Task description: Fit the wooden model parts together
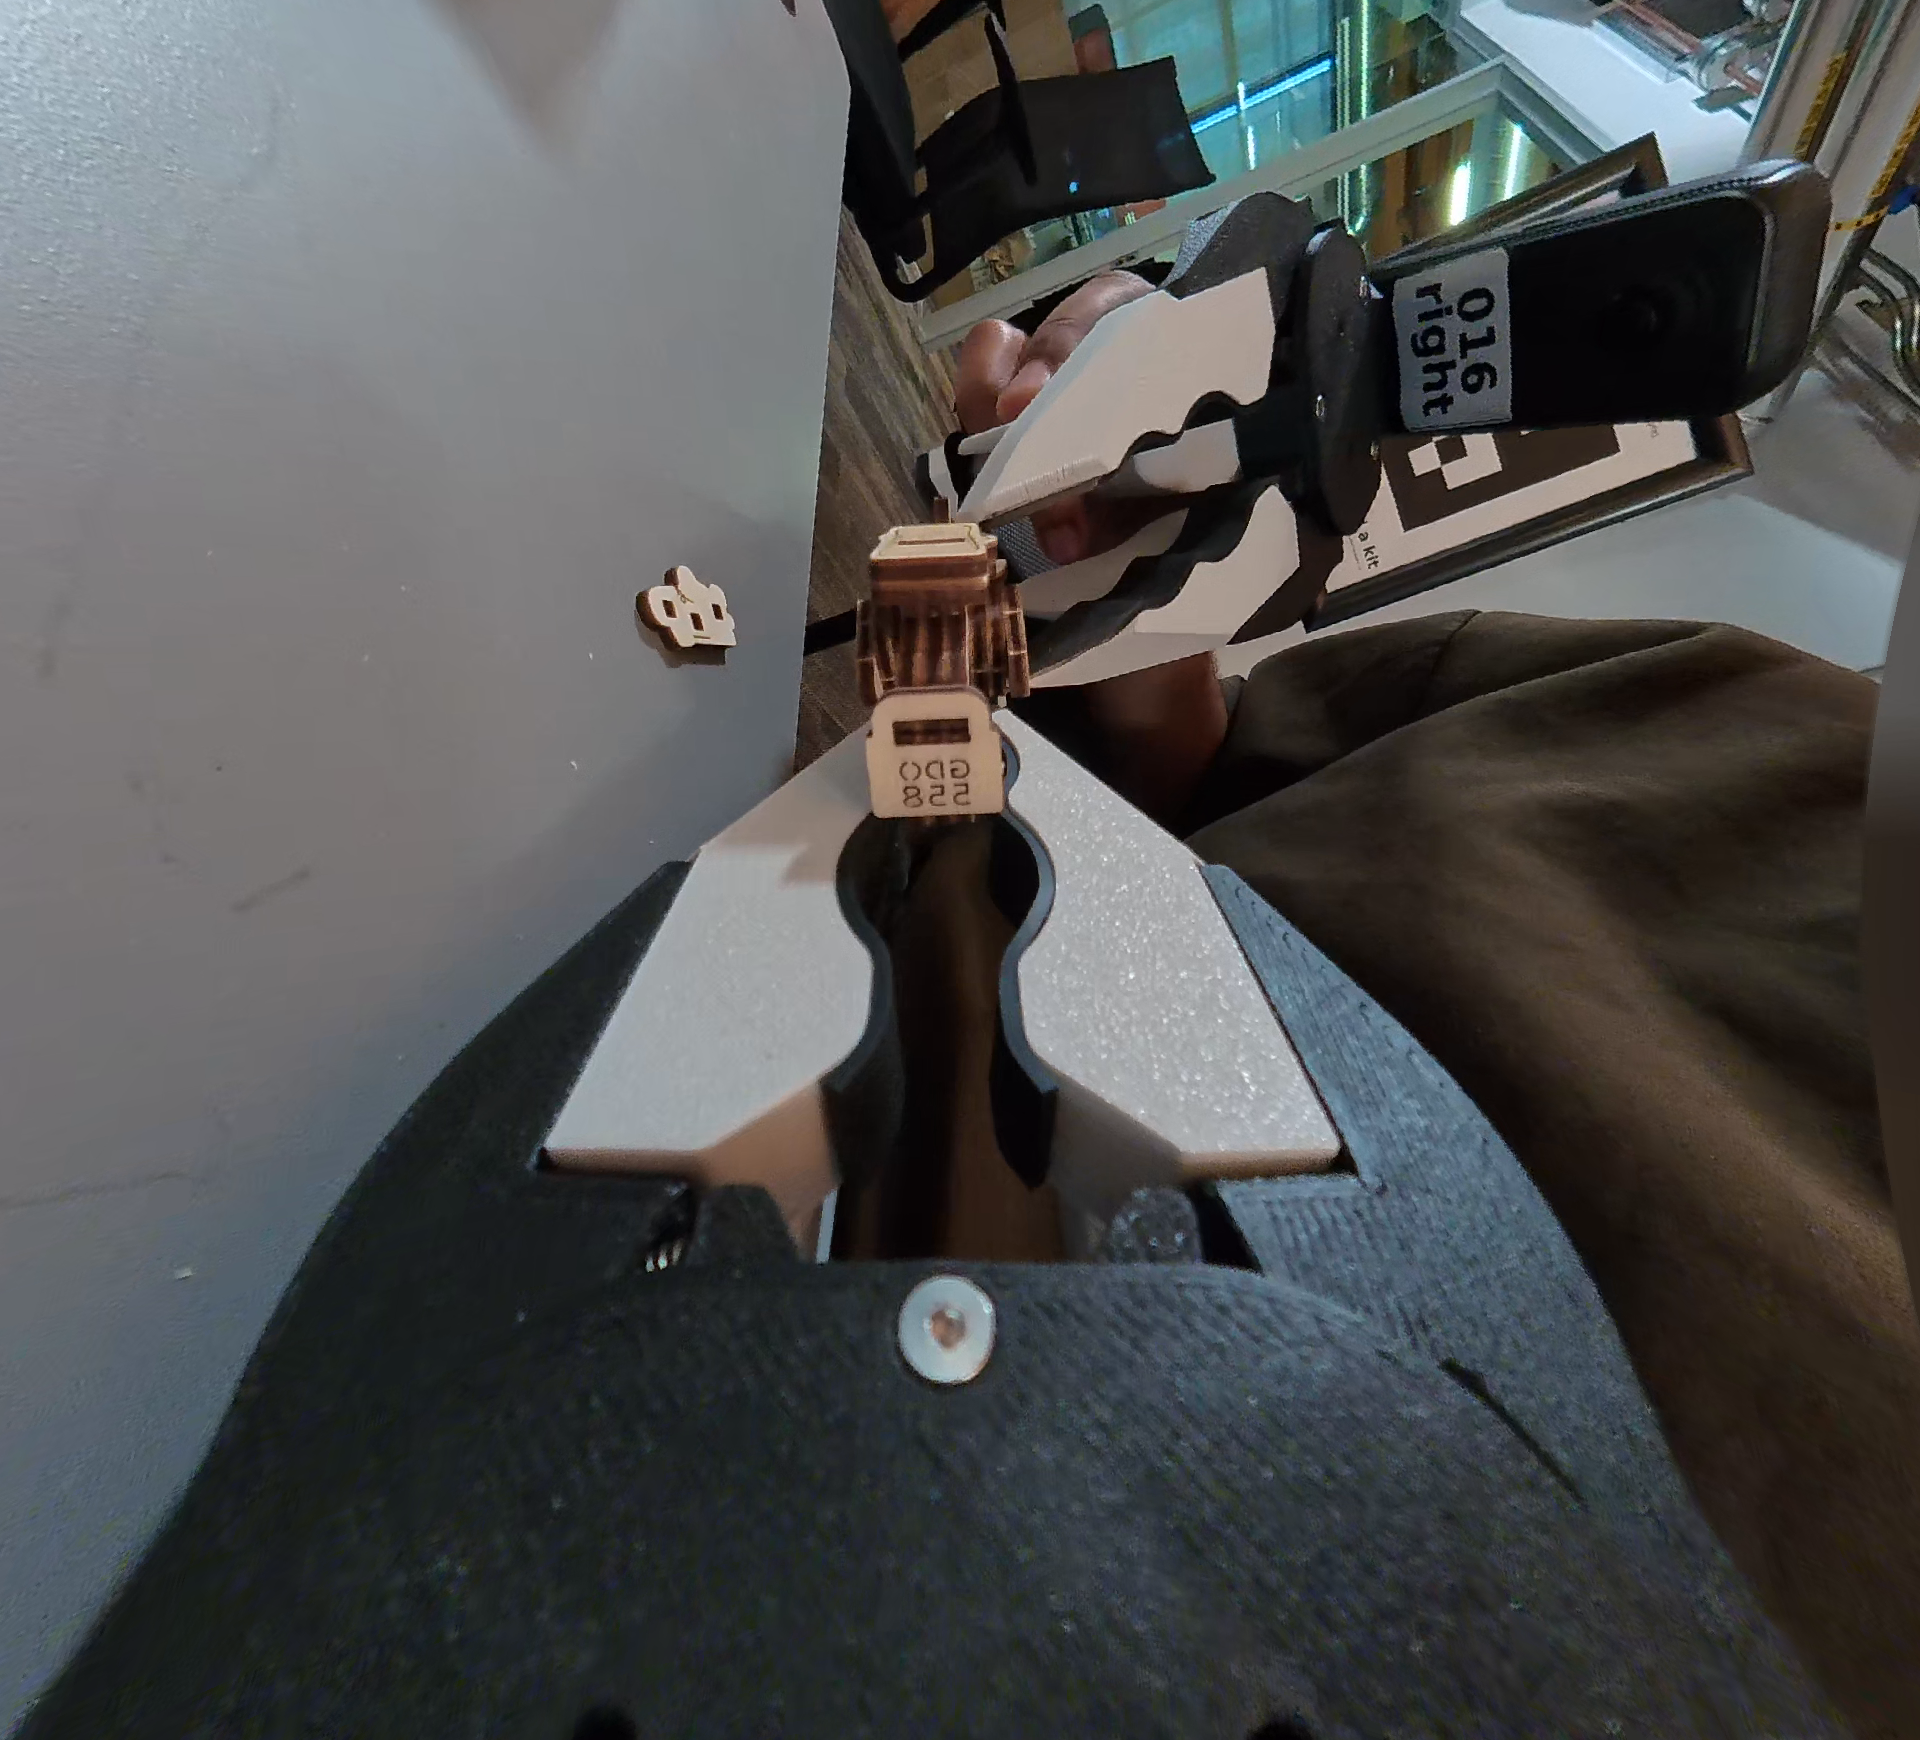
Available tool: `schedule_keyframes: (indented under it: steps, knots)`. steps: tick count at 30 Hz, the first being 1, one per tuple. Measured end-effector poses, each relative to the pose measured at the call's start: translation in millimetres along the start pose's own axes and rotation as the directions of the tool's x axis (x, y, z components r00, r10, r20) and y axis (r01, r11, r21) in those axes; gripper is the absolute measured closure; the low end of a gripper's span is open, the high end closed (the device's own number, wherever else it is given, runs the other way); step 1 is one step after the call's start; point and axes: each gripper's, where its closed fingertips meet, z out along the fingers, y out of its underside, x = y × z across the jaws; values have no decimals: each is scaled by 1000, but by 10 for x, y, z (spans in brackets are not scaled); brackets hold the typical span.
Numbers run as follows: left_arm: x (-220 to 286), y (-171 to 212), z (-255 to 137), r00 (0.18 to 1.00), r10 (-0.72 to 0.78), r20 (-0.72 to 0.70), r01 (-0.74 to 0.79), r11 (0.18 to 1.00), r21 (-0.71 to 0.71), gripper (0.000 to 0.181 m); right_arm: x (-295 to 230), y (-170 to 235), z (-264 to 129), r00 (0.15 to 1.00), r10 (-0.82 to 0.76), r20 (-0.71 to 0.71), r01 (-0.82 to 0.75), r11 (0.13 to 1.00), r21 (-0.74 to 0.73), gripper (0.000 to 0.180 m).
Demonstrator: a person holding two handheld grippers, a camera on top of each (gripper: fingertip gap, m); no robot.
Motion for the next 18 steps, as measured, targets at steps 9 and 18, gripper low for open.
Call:
schedule_keyframes:
  steps: [9,18]
  knots:
    - [5,-104,-59,998,-51,-36,54,997,63,176,63,-96,-45,999,0,-44,2,998,66,141]
    - [-42,-318,-205,990,-125,-69,137,969,207,178,324,-126,-276,989,91,-114,-71,984,165,150]
